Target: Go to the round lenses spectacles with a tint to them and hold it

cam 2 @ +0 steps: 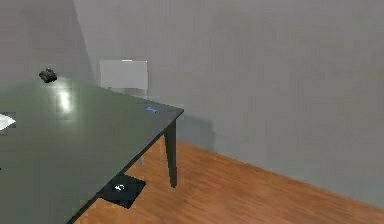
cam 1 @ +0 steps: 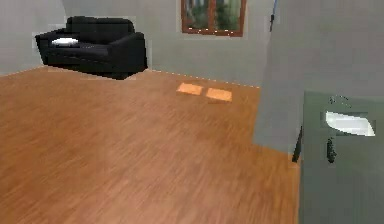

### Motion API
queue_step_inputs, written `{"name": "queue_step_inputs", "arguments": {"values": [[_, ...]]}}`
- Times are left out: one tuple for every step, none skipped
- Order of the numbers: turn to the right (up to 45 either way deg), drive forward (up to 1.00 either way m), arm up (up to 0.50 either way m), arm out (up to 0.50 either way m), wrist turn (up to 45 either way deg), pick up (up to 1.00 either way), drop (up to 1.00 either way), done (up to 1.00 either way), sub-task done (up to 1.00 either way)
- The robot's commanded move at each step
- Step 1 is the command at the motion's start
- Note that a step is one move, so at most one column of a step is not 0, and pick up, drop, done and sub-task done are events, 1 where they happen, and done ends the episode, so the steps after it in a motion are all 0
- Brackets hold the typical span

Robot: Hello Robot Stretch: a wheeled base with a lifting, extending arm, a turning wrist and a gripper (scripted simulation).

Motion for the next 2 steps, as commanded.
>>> {"name": "queue_step_inputs", "arguments": {"values": [[-45.0, 0.0, 0.0, 0.0, 0.0, 0.0, 0.0, 0.0, 0.0], [-9.0, 0.0, 0.0, 0.0, 0.0, 0.0, 0.0, 0.0, 0.0]]}}
